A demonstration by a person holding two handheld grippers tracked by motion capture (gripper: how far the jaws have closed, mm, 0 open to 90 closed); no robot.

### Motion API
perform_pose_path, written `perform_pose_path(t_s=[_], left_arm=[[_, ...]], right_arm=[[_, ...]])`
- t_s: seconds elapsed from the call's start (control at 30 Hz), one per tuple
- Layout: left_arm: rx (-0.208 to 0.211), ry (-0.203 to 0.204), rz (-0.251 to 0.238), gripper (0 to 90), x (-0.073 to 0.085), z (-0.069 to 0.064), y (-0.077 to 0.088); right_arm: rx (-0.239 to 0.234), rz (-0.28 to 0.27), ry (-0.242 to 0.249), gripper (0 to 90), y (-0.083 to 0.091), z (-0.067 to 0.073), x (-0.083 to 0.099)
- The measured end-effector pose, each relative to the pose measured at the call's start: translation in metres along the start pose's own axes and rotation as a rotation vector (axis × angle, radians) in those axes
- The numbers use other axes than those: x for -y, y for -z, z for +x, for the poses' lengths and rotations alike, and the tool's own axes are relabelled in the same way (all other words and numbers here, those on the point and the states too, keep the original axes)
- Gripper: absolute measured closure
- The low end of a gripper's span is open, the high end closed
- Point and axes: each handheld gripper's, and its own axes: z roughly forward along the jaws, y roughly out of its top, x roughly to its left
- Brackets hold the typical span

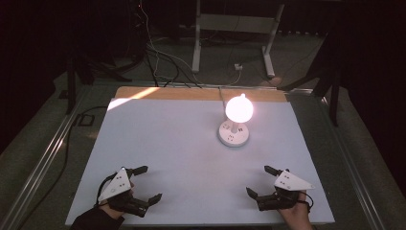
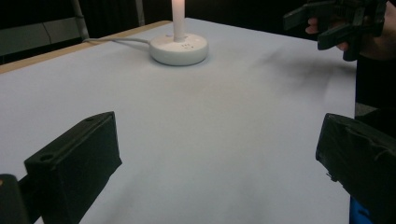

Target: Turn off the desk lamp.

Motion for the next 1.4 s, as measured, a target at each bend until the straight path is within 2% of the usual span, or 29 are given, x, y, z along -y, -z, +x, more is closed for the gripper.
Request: perform_pose_path(t_s=[0.3, 0.43, 0.73, 1.03, 1.4], left_arm=[[0.008, 0.006, -0.001, 0.4, 0.0, 0.0, 0.0], [0.008, 0.008, -0.002, 0.4, 0.0, 0.0, 0.0], [0.008, 0.008, -0.006, 0.4, -0.001, -0.001, 0.0], [0.007, 0.008, 0.0, 0.4, 0.0, -0.001, -0.001], [0.005, 0.011, -0.004, 0.4, 0.0, -0.001, 0.0]], right_arm=[[-0.006, 0.002, -0.001, 0.0, 0.0, 0.001, 0.0], [-0.004, 0.018, 0.025, 0.0, -0.001, 0.001, -0.001], [-0.048, 0.05, 0.034, 0.0, -0.004, 0.009, -0.004], [-0.12, 0.038, 0.014, 0.0, -0.002, 0.018, -0.017], [-0.127, 0.01, 0.008, 0.0, -0.001, 0.018, -0.032]])
